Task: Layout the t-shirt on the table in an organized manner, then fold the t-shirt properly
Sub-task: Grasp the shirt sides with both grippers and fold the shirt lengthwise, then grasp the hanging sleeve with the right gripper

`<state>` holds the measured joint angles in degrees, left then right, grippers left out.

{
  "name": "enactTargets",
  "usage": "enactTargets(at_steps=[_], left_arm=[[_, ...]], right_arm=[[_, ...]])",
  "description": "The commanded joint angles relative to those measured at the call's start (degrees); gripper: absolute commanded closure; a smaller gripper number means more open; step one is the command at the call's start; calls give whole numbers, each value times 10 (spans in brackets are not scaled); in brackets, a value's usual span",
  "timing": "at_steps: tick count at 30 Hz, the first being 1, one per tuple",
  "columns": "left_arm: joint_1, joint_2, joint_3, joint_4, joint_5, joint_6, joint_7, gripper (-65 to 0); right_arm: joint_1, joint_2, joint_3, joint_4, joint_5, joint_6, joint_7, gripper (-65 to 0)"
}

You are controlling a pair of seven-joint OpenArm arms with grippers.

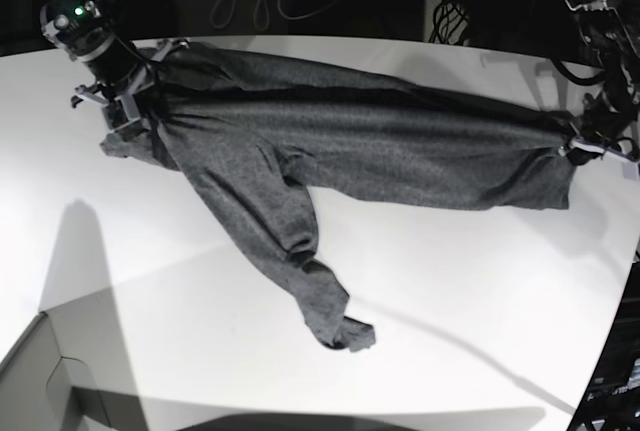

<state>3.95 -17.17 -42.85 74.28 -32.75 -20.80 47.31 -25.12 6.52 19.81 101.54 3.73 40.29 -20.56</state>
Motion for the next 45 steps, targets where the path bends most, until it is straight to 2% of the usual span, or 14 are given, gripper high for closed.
enactTargets(at_steps=[1,12,14,17,19,21,23,26,28,32,36,41,45], left_arm=[[-7,-13,-2,0,-6,-2,-16,0],[-23,-22,0,-51,-5,-2,-14,-11],[-23,-26,0,-51,-5,-2,-12,-62],[-23,-27,-1,-51,-5,-2,-11,-173],[-23,-27,-2,-50,-5,-2,-12,-243],[-23,-27,-2,-50,-5,-2,-11,-280],[-23,-27,-2,-50,-5,-2,-11,-280],[-23,-26,-2,-48,-7,-2,-11,-281],[-23,-26,-2,-47,-9,-2,-10,-282],[-23,-26,-3,-47,-10,-2,-9,-284],[-21,-26,-3,-47,-10,-2,-9,-284],[-19,-26,-3,-51,-6,-2,-12,-284],[-19,-24,-3,-51,-9,-3,-10,-284]], right_arm=[[-1,6,3,5,8,-3,11,0],[-8,6,5,-20,8,-3,11,0],[-11,6,5,-15,8,-3,11,0],[-12,7,6,-13,7,-3,9,0],[-13,7,6,-13,7,-3,8,-58],[-16,7,6,-13,7,-3,8,-148],[-26,13,5,-7,7,-3,10,-235],[-40,26,6,25,8,-3,8,-320],[-46,28,22,54,12,-3,9,-343],[-40,24,83,91,22,-3,9,-345],[13,24,85,95,41,-3,-30,-347],[138,25,-3,82,28,-3,-142,-348],[268,9,-104,-1,-10,-3,-192,-348]])
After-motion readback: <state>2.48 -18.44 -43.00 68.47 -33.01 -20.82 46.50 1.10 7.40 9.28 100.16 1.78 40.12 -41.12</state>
